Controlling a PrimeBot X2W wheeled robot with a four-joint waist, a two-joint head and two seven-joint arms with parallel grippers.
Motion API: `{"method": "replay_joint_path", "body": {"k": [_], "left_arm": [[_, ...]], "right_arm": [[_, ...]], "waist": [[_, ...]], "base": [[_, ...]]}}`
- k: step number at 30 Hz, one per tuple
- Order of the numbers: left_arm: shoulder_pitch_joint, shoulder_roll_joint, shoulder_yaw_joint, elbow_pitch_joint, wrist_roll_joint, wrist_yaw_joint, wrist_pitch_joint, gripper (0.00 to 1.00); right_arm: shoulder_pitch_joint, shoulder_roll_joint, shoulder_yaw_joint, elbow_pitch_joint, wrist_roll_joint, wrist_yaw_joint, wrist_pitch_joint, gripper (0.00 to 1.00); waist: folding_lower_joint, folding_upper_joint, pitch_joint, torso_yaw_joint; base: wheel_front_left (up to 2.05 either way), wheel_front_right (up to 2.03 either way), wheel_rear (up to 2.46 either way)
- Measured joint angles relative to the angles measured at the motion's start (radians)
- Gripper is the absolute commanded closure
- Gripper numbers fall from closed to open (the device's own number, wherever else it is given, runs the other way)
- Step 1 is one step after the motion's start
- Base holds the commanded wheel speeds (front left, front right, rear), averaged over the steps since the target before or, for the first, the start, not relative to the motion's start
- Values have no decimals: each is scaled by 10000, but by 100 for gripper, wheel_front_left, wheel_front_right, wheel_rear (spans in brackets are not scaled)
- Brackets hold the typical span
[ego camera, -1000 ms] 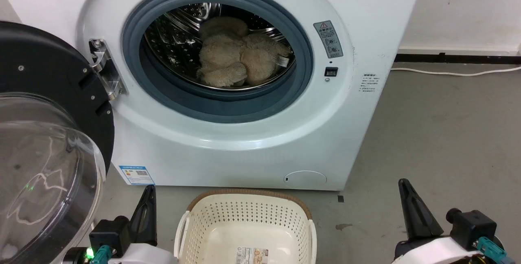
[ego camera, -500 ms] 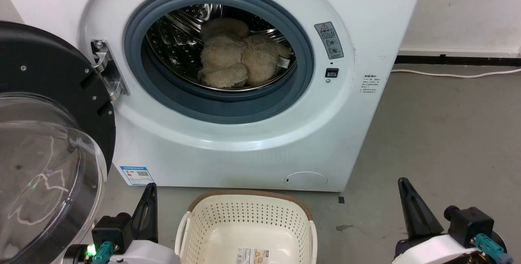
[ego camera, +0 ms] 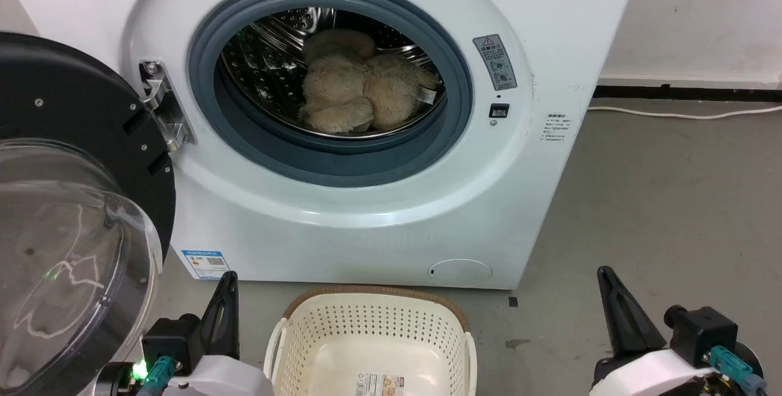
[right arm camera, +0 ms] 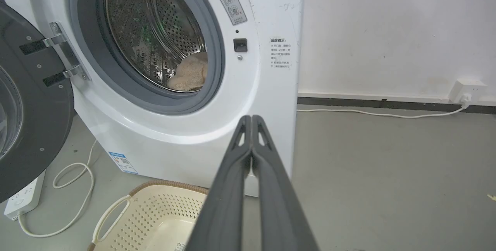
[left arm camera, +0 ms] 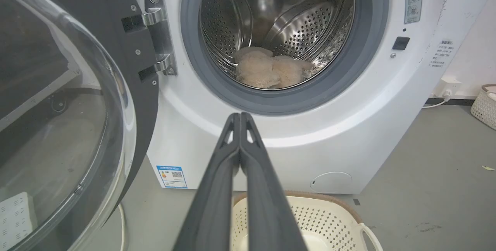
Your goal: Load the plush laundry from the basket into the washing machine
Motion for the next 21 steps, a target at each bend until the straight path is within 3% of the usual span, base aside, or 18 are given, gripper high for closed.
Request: {"method": "replay_joint_path", "body": {"k": [21], "left_arm": [[-32, -36, -19, -215, 284, 84, 435, 100]], "right_arm": [[-35, 0, -61, -178, -451, 0, 435, 100]], "waist": [[0, 0, -64, 40]], "base": [[0, 0, 0]]}}
